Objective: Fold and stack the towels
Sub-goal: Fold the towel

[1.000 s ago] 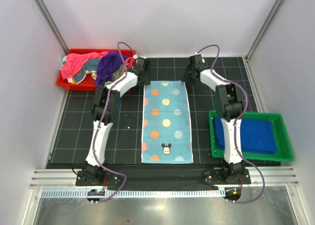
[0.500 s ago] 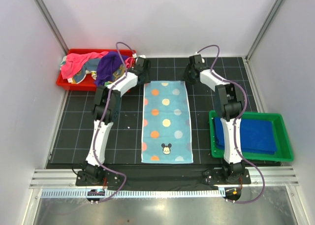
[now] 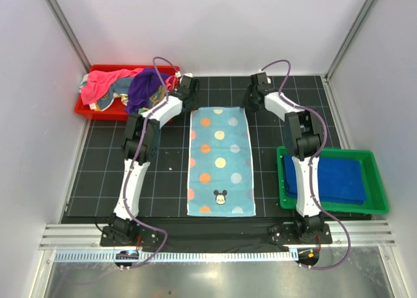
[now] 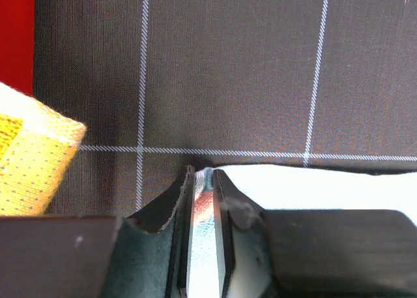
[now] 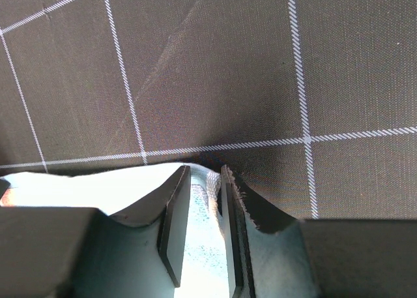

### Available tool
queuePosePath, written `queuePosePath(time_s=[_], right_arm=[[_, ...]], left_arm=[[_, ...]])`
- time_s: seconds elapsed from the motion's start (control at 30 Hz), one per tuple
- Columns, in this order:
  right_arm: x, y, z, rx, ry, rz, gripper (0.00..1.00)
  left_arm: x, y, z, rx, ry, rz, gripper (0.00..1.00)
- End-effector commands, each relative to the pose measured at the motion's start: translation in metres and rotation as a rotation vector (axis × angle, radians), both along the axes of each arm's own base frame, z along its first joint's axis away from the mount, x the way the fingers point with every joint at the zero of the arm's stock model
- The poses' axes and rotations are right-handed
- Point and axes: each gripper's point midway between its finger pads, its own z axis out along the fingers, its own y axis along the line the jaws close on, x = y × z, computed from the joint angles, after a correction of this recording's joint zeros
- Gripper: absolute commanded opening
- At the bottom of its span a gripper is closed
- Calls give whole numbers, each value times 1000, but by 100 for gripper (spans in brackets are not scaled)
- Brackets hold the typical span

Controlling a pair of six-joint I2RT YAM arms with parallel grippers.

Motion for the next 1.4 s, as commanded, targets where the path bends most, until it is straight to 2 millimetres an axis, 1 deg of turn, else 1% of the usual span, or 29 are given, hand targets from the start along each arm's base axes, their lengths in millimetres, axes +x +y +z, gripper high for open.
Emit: queuePosePath(time_s=[0.0,0.2,0.27,0.43,0.5,0.57,0.63,0.67,0.7,0.73,0.77,0.8,0.93,1.17,1.2,1.3,1.37], right_arm=[[2,2,6,1,-20,2,32],[4,1,12,3,-33,4,27],[5,2,13,5,-36,7,25],[7,1,15,0,-44,9,21],[8,0,16,-1,-49,9,19],[9,0,17,-3,-54,13,15],[10,0,22,-8,-66,13,12],[11,-1,22,-13,-69,14,11],[11,-2,23,-15,-73,13,10],[12,-3,26,-17,-78,12,9],[13,-3,28,-15,-85,14,8],[14,-3,30,-15,-92,14,8],[17,-4,46,-17,-132,17,8],[26,-3,76,-9,-210,23,6],[29,-8,78,-32,-223,2,6],[35,-12,90,-35,-256,-6,5],[41,-13,102,-34,-290,-6,5]], left_arm=[[-10,3,-18,10,51,-1,20],[-7,8,-8,27,29,6,7],[-5,9,-2,34,13,10,0],[0,9,7,35,-16,14,0],[2,10,12,32,-29,16,0],[2,10,13,32,-32,17,0],[4,8,21,22,-58,15,0],[3,9,21,21,-62,14,0],[5,8,30,13,-83,12,0],[7,7,36,6,-103,12,0],[6,7,36,6,-106,11,0],[8,8,47,-4,-129,13,0],[13,8,73,-17,-199,18,0],[24,6,109,-31,-294,10,0],[27,6,113,-33,-306,12,0],[35,7,128,-44,-346,19,0],[42,7,138,-56,-378,23,0]])
